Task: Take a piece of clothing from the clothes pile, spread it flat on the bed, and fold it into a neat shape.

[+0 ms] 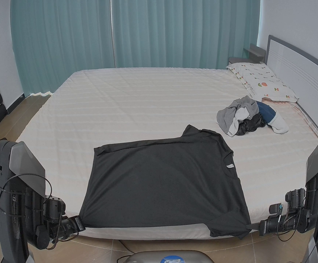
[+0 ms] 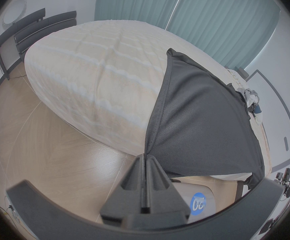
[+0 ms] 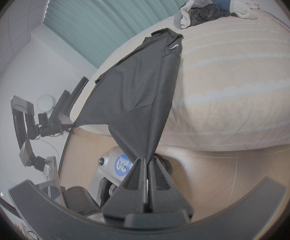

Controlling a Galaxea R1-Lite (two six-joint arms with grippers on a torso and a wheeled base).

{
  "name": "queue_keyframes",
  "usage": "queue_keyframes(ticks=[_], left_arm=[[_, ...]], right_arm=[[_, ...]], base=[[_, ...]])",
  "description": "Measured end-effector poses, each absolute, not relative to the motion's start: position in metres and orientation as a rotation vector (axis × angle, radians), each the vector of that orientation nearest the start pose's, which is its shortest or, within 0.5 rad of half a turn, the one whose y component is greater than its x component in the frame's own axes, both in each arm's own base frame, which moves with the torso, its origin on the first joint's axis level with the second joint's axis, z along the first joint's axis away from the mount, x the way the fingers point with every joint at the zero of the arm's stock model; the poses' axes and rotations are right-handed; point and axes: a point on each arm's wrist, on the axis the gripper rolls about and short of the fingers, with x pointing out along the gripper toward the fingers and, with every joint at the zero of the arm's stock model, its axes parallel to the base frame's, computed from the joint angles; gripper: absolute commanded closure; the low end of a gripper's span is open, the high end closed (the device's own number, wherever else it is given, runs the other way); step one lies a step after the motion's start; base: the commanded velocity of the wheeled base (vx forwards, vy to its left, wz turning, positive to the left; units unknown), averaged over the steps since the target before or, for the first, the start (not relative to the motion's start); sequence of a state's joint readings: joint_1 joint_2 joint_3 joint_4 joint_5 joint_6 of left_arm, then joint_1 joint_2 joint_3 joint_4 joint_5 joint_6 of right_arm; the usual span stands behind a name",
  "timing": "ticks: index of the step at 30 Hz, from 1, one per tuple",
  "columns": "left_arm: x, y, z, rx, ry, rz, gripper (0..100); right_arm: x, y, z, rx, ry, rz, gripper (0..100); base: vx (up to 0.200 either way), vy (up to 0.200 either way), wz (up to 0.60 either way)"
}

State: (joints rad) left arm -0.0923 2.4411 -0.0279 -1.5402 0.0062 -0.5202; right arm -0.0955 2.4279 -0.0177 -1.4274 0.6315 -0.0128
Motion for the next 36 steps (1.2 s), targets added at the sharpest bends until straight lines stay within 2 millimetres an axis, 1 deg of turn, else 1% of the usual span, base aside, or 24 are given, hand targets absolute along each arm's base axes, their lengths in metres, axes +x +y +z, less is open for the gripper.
queue_keyframes(ticks=[10,14,22,25,30,33,36], left_arm=[[0.21,-0.019,-0.062,-0.387,0.912,0.138,100],[0.202,-0.018,-0.067,-0.349,0.998,0.146,100],[0.193,-0.017,-0.066,-0.289,1.097,0.139,100],[0.193,-0.017,-0.064,-0.279,1.094,0.131,100],[0.195,-0.017,-0.058,-0.296,1.06,0.116,100],[0.198,-0.018,-0.05,-0.349,1.02,0.088,100],[0.202,-0.019,-0.043,-0.432,0.976,0.105,100]], right_arm=[[0.194,-0.009,-0.054,0.292,0.967,0.519,100],[0.191,-0.009,-0.052,0.277,0.985,0.53,100],[0.185,-0.009,-0.049,0.248,1.016,0.553,100],[0.182,-0.01,-0.048,0.233,1.024,0.562,100],[0.184,-0.012,-0.044,0.224,0.998,0.558,100],[0.186,-0.012,-0.04,0.233,0.964,0.564,100],[0.188,-0.012,-0.036,0.268,0.942,0.556,100]], base=[[0.0,0.0,0.0],[0.0,0.0,0.0],[0.0,0.0,0.0],[0.0,0.0,0.0],[0.0,0.0,0.0],[0.0,0.0,0.0],[0.0,0.0,0.0]])
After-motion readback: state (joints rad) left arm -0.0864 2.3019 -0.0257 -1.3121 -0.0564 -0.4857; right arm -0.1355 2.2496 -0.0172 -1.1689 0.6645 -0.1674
